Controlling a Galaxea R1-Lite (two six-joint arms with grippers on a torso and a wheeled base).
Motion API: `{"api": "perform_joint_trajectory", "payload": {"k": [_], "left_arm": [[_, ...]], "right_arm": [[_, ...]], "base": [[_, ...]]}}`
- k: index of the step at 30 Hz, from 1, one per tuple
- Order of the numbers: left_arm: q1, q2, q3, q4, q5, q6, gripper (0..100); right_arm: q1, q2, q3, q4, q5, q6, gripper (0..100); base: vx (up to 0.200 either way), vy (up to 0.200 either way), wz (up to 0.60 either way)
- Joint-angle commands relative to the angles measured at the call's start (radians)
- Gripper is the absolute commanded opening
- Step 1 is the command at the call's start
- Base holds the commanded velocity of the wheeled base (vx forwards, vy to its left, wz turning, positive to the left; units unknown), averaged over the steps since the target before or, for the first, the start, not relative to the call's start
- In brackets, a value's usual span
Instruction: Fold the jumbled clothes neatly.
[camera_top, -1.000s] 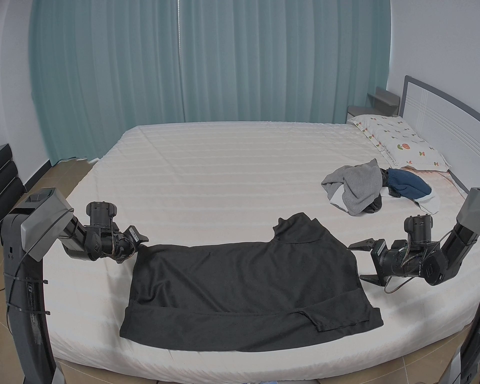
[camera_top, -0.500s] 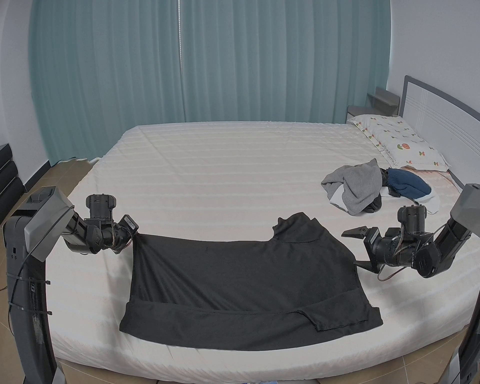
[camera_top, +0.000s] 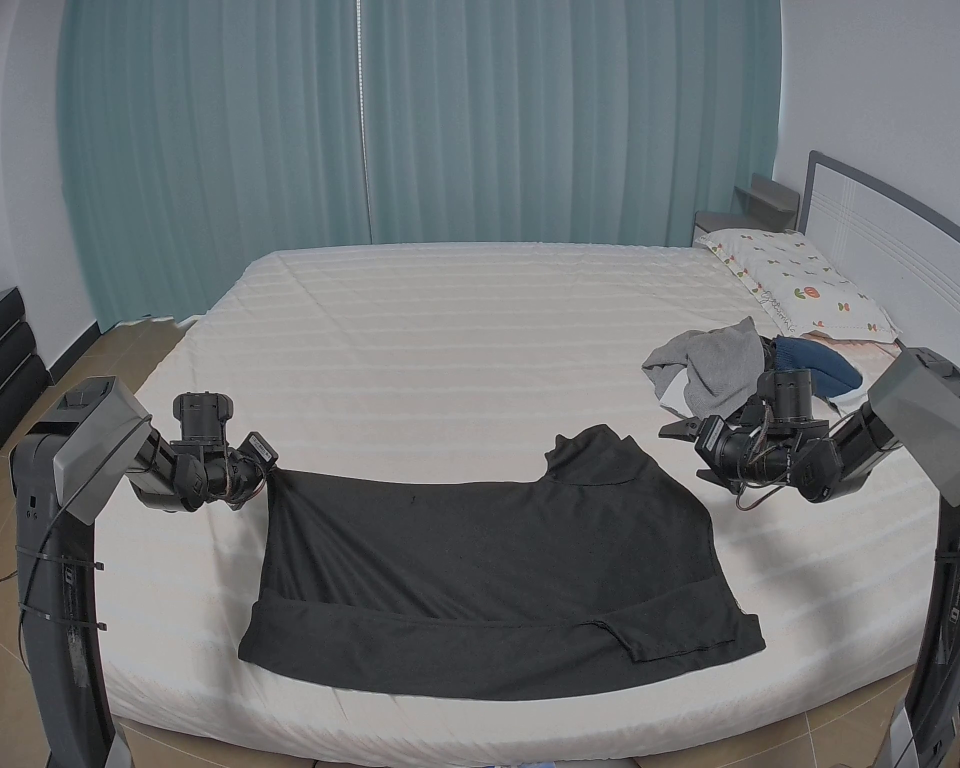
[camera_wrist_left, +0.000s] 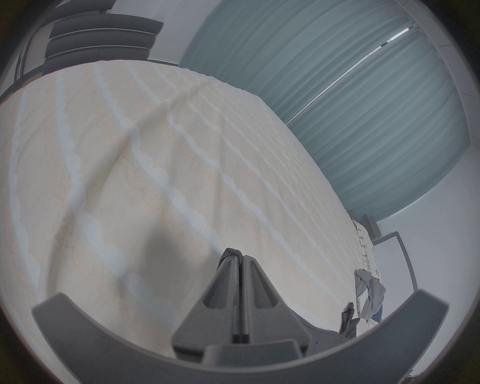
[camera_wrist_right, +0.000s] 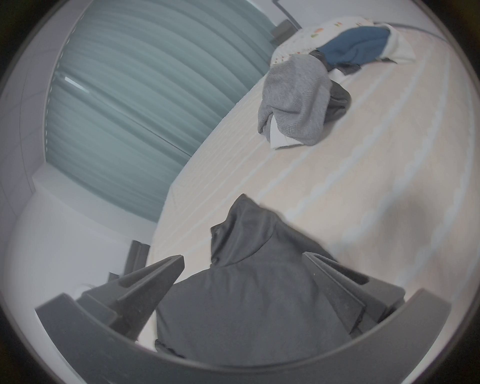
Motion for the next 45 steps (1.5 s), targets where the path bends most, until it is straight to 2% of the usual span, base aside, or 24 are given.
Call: {"api": "perform_joint_trajectory", "payload": {"k": [1, 4, 7, 22, 27, 28, 45], "left_arm": [[0.000, -0.001, 0.021, 0.002, -0.023, -0.001, 0], [0.001, -0.003, 0.031, -0.001, -0.044, -0.001, 0], [0.003, -0.004, 0.037, 0.004, -0.075, -0.001, 0], [0.001, -0.001, 0.040, 0.007, -0.073, 0.007, 0], [0.000, -0.001, 0.040, 0.007, -0.073, 0.009, 0], [0.000, -0.001, 0.042, 0.005, -0.073, 0.009, 0], [0.001, -0.003, 0.042, 0.005, -0.075, 0.010, 0]], "right_arm": [[0.013, 0.172, -0.172, 0.042, -0.030, -0.079, 100], [0.019, 0.212, -0.245, 0.060, -0.030, -0.085, 100], [0.021, 0.299, -0.403, 0.152, -0.030, -0.085, 100], [0.030, 0.432, -0.629, 0.174, -0.030, -0.074, 100], [0.027, 0.432, -0.633, 0.184, -0.030, -0.072, 100], [0.025, 0.432, -0.632, 0.186, -0.031, -0.072, 0], [0.002, 0.374, -0.564, 0.171, -0.031, -0.069, 0]], "base": [[0.000, 0.000, 0.00], [0.000, 0.000, 0.00], [0.000, 0.000, 0.00], [0.000, 0.000, 0.00], [0.000, 0.000, 0.00], [0.000, 0.000, 0.00], [0.000, 0.000, 0.00]]}}
